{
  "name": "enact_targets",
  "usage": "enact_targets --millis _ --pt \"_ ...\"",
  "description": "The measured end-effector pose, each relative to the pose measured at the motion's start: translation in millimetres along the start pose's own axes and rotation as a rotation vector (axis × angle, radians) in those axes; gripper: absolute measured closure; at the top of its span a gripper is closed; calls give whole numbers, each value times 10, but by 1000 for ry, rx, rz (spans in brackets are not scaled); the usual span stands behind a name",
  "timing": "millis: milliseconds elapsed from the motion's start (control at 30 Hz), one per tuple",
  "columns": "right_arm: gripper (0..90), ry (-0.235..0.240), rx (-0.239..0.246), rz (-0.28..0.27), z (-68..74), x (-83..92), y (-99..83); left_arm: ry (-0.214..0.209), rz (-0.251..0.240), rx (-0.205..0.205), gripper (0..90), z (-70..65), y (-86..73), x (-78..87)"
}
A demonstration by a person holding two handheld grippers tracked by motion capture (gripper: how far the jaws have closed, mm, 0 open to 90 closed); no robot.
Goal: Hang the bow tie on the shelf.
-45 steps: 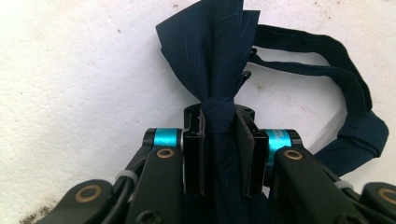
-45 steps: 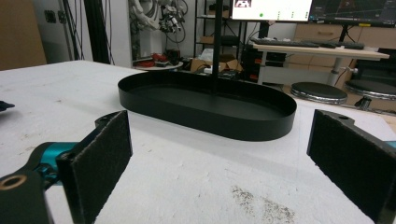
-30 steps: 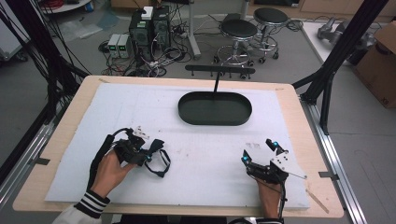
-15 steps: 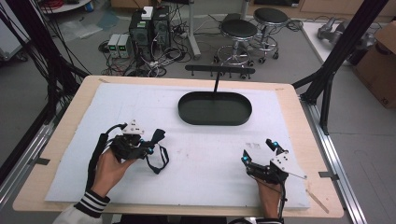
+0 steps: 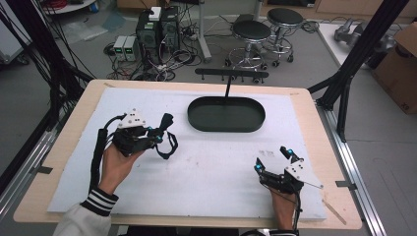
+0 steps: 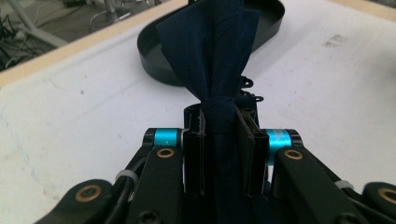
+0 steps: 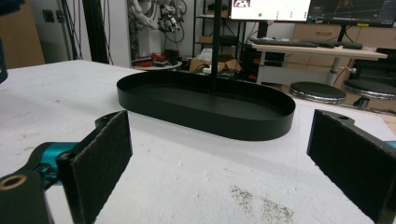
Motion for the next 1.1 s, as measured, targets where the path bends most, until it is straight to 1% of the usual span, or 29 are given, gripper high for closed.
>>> enact_targets --millis 67,100,133,233,300,333,467,533,700,867,1033,1100 --pt "56 -1 -2 1 0 1 0 0 -27 -7 748 12 57 -6" --pt "56 -1 -4 1 1 1 0 -5 -32 -8 748 16 80 -11" --pt "56 -1 -2 2 1 1 -1 -9 -36 -18 748 23 103 -17" --pt "57 -1 4 -1 1 -3 1 -9 -49 -30 748 44 171 -41" --pt "57 -1 4 0 1 -3 1 6 -74 -40 748 70 225 -58" --pt "56 -2 -2 2 4 -2 -1 3 -89 -39 748 79 254 -73" --pt "57 -2 -1 3 4 -3 -1 -2 -107 -49 747 113 347 -156" --pt "56 -2 -1 2 3 -4 -1 -14 -128 -40 748 126 399 -210" --pt "56 -2 -1 3 5 -3 -1 -29 -177 -17 747 166 525 -316" --pt "56 -3 4 0 0 -3 0 -34 -228 -1 748 197 570 -380" --pt "56 -8 -7 0 -17 -4 0 -42 -244 26 747 224 609 -466" --pt "56 -12 -14 0 -17 -4 0 -48 -249 25 747 232 650 -501"
Point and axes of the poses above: each handheld gripper's, and its own axes: x roughly backward along the jaws, y roughly out of its top, z roughly to its left, the point moved 7 cm from there along -x, roughly forward along the jaws, and after that the axes turned 14 degrees about -z, right-handed, at the moved point
